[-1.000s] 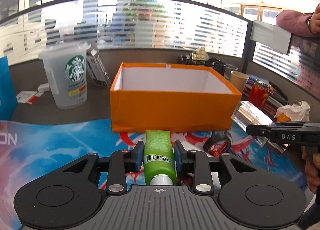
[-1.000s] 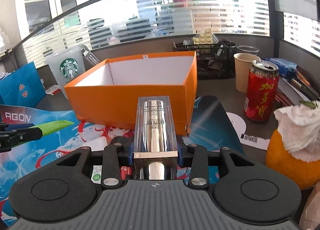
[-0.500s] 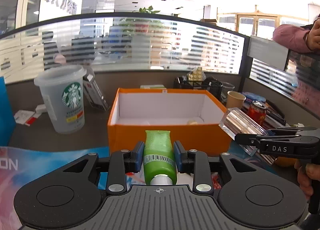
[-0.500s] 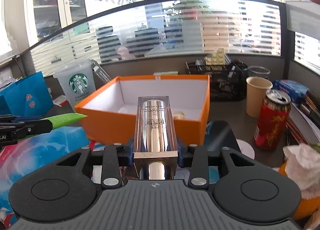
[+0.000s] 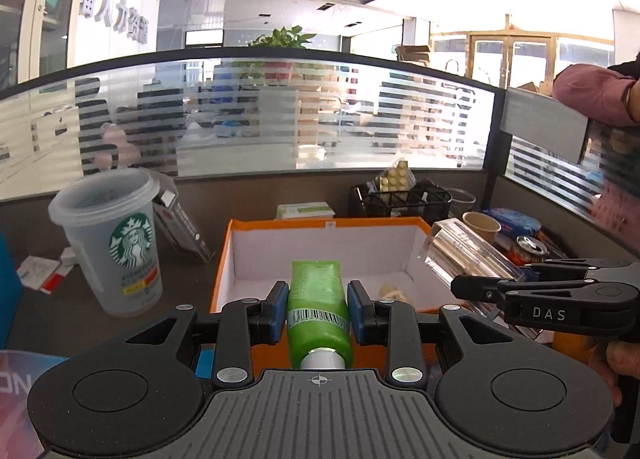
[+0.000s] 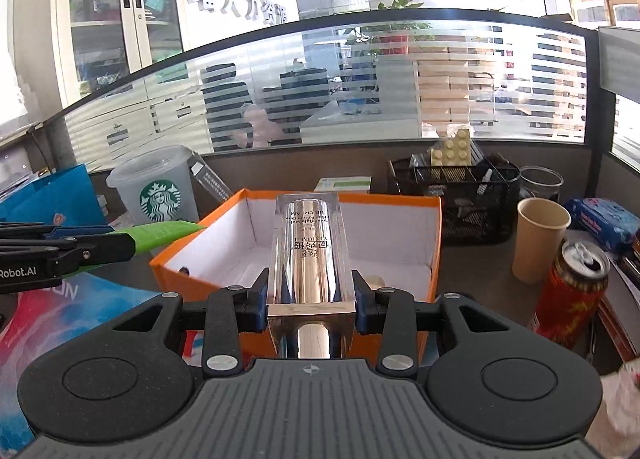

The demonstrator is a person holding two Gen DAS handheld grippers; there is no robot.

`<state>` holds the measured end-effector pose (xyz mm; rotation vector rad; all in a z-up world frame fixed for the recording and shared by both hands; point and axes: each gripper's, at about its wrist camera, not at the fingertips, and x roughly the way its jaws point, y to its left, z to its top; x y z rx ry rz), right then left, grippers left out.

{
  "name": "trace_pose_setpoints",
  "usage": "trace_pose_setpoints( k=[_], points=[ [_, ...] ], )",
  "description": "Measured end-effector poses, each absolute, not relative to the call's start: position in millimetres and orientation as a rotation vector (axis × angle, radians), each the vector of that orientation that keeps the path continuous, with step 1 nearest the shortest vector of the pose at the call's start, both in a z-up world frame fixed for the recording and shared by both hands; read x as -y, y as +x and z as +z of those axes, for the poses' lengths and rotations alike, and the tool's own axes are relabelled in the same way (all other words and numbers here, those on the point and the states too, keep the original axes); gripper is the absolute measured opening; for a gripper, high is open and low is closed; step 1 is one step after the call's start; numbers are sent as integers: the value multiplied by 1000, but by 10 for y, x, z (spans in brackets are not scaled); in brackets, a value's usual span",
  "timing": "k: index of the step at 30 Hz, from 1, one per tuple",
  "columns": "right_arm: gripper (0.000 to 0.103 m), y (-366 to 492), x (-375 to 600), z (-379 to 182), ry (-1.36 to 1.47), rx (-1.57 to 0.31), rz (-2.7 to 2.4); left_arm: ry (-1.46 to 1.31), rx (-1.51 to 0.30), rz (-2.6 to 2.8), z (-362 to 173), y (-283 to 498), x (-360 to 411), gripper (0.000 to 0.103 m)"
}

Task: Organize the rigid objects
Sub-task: 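Carry the green tube and glass block over the orange box with both grippers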

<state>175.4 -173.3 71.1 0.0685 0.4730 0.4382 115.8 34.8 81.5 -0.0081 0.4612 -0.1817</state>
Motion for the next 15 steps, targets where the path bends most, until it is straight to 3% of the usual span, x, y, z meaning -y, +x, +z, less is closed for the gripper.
trace_pose_setpoints(
  k=[15],
  points=[
    [35,2649,1587,646,41,-577,414,-9,-528,-166,709,1957,-263,29]
  ],
)
